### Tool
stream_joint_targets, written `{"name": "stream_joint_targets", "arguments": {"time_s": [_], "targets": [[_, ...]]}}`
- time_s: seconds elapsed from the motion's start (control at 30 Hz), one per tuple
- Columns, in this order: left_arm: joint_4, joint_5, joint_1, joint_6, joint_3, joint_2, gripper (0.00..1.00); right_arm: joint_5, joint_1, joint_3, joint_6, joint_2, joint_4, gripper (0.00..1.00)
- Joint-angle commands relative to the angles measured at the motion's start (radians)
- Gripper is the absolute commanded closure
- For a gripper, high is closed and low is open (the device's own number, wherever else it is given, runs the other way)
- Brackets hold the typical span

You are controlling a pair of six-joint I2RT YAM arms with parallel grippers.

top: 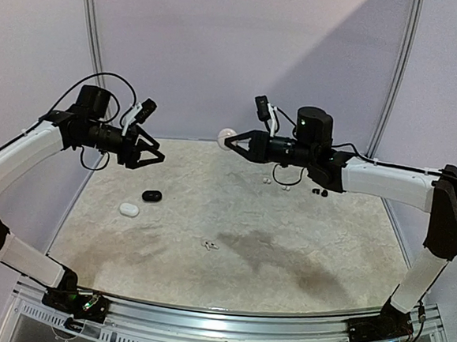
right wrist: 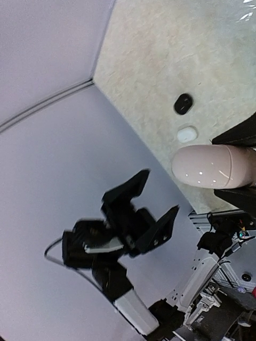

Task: Insert the wireless bluetooth earbuds into the charging case
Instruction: Pass from the right arm to the left

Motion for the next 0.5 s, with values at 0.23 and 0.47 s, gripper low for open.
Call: {"name": "stream_joint_targets", "arguments": {"time_s": [0.23, 0.47], "targets": [[0.374, 0.345, -0.029, -0.377, -0.076, -0.026, 0.34, 0.046, 0.114, 0.041, -0.027, 0.183, 0.715, 1.00], [0.320, 0.314, -0.086, -0.381, -0.012, -0.008, 0.40, 0.062, 0.135, 0.095, -0.034, 0.239, 0.659, 1.00]]}}
